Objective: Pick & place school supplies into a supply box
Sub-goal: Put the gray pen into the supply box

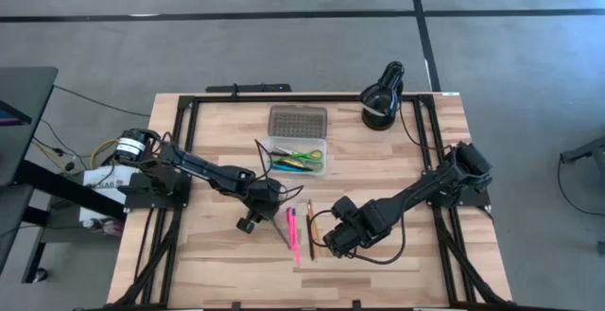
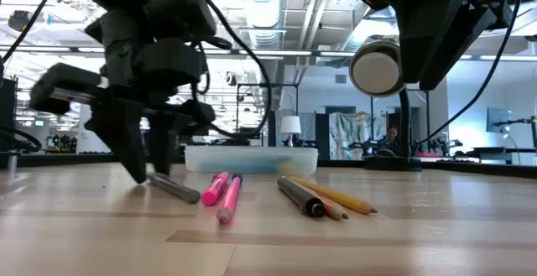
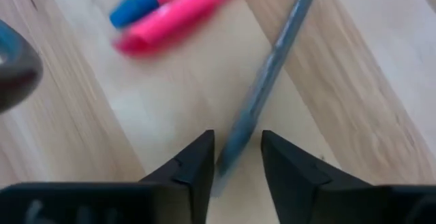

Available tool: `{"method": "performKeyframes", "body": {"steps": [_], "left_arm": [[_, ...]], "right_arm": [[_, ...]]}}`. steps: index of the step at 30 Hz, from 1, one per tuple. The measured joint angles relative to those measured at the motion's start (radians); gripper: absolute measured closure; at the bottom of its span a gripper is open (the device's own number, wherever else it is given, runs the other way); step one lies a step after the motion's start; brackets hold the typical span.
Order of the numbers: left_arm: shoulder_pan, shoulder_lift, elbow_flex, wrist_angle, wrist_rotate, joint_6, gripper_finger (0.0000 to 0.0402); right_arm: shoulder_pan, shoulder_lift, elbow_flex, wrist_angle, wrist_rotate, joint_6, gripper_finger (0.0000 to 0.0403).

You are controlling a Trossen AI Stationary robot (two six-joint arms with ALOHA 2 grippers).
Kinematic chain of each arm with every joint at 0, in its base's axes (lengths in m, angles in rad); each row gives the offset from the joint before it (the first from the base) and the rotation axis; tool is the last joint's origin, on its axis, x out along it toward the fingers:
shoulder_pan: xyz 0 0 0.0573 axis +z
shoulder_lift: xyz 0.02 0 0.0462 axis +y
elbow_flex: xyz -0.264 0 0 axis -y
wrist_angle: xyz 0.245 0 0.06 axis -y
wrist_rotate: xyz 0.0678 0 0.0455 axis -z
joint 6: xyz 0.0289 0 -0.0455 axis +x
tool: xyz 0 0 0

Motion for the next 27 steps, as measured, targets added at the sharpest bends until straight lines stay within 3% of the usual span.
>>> {"method": "performKeyframes", "body": {"steps": [8,16,20,27], "left_arm": [[0.0,-0.078,-0.005,-0.19,-0.034,0.001,0.0342],[0.0,-0.138,-0.005,-0.125,-0.001,-0.028,0.0345],[0.0,-0.143,-0.005,-0.081,0.046,-0.027,0.0323],[-0.039,-0.143,-0.003,0.048,0.053,0.018,0.0246]], "right_arm": [[-0.001,0.0,0.0,-0.002,0.02,-0.01,0.0282],[-0.002,0.0,0.0,-0.001,0.022,-0.026,0.0282],[-0.002,0.0,0.0,0.0,0.022,-0.026,0.0282],[-0.008,0.0,0.0,0.001,0.022,-0.026,0.0282]]}}
